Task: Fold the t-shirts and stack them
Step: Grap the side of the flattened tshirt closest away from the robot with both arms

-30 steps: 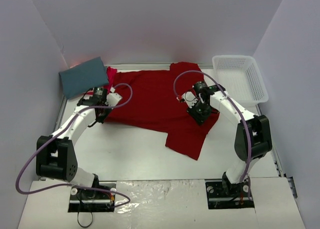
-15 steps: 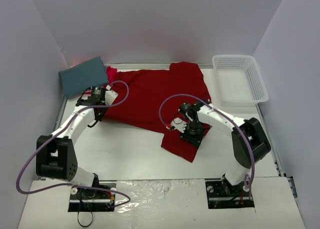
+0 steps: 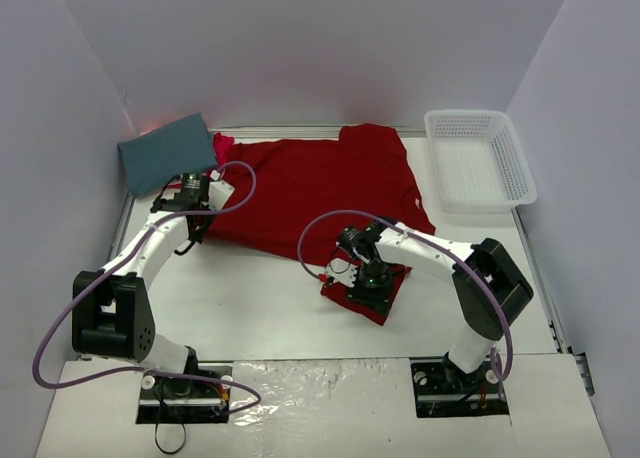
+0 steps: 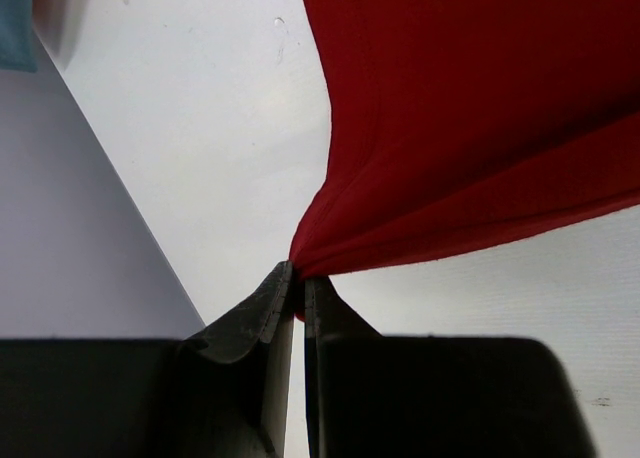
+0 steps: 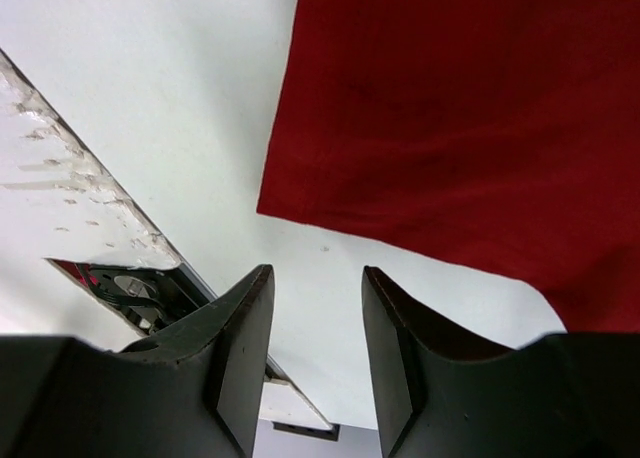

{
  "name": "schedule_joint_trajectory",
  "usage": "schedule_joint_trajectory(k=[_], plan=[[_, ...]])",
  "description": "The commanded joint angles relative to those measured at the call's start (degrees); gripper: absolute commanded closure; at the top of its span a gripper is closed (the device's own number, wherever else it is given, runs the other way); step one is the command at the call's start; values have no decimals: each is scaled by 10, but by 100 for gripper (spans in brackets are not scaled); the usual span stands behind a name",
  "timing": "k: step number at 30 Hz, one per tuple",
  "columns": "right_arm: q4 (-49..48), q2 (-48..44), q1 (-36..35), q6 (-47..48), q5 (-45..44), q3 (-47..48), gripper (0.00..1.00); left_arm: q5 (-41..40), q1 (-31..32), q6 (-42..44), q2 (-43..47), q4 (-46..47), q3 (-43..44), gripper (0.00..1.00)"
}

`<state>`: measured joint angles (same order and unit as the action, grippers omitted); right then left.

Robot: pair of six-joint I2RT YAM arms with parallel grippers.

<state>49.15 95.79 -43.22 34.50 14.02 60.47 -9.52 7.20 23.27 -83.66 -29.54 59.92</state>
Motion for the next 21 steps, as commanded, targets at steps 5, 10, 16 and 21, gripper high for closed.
schedule_joint_trajectory(k=[5, 10, 16, 21], plan=[[13, 12, -30, -18, 9, -6, 62, -16, -10, -9, 17, 6, -2, 98], [10, 28, -46, -21, 7, -8, 61, -10, -12, -9, 19, 7, -2, 98], [8, 61, -54, -21, 0, -6, 61, -9, -13, -9, 19, 9, -3, 98], [8, 70, -56, -21, 0, 2, 61, -7, -15, -9, 18, 11, -4, 98]])
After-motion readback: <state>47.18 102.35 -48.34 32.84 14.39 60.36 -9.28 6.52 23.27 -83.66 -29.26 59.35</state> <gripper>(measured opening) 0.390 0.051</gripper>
